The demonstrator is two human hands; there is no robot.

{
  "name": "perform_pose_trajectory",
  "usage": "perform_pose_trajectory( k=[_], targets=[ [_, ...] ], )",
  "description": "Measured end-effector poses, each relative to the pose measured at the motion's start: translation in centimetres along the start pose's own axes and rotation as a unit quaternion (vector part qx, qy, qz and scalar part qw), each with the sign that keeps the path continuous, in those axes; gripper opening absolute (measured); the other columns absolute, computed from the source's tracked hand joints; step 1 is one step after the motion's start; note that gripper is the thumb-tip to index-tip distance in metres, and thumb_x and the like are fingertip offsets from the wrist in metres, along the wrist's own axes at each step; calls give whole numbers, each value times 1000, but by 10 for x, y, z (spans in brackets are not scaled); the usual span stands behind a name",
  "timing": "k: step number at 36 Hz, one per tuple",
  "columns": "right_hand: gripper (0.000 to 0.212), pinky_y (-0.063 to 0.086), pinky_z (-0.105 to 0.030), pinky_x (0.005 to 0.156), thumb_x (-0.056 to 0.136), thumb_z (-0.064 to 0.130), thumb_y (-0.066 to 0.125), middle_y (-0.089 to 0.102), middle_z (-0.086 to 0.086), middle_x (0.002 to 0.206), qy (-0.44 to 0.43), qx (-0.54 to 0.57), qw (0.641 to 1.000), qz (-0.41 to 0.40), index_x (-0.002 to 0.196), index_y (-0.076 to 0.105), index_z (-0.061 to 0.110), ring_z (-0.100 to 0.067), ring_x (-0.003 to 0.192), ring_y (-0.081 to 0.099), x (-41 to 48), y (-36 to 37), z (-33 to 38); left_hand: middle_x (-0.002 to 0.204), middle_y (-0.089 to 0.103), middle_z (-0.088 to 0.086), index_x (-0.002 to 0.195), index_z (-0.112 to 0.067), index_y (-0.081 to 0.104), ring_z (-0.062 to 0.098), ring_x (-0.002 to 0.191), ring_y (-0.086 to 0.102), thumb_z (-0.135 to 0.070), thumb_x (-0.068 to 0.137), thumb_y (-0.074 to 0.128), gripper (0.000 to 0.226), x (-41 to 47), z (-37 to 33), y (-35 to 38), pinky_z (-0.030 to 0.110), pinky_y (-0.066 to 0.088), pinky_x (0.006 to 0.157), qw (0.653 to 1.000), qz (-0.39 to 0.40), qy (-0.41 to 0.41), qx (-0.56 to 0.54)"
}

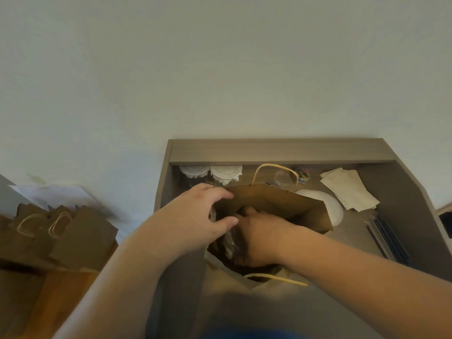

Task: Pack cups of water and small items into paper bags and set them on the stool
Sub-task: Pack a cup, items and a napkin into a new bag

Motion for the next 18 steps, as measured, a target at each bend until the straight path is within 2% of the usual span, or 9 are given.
perform_pose_trajectory(
  k=[7,12,16,18],
  targets=[
    [90,54,-40,101,86,59,76,44,-4,146,-17,27,998,-45,158,26,39,-31,128,55,-8,-11,-5,147,46,-20,146,-44,49,0,104,50,-58,97,61,53,2,-3,-1,20,47,100,1000,0,13,12],
    [96,54,-39,103,79,62,79,47,0,143,-38,53,995,-79,157,26,41,-28,127,58,-18,-18,-11,146,48,-20,144,-44,52,-2,112,50,-52,99,60,46,2,-3,-3,24,48,107,1000,-4,17,13],
    [99,54,-37,104,76,64,79,49,2,139,-58,82,990,-96,157,27,43,-23,125,59,-29,-30,-18,138,51,-23,139,-45,56,-1,102,51,-43,102,58,37,3,-4,-4,19,43,103,1000,-12,21,21],
    [100,53,-36,107,75,67,78,47,4,141,-65,89,989,-99,157,26,44,-20,127,56,-36,-36,-21,136,52,-23,137,-45,58,-2,111,52,-40,103,58,35,4,-5,-4,18,41,105,999,-19,23,24]
  ],
)
Point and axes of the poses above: each hand's wrist, its own x-axis towards the middle knuckle, its own y-axis out of the palm, z = x × y, the point moved 3 cm from there along x, towards the middle knuckle
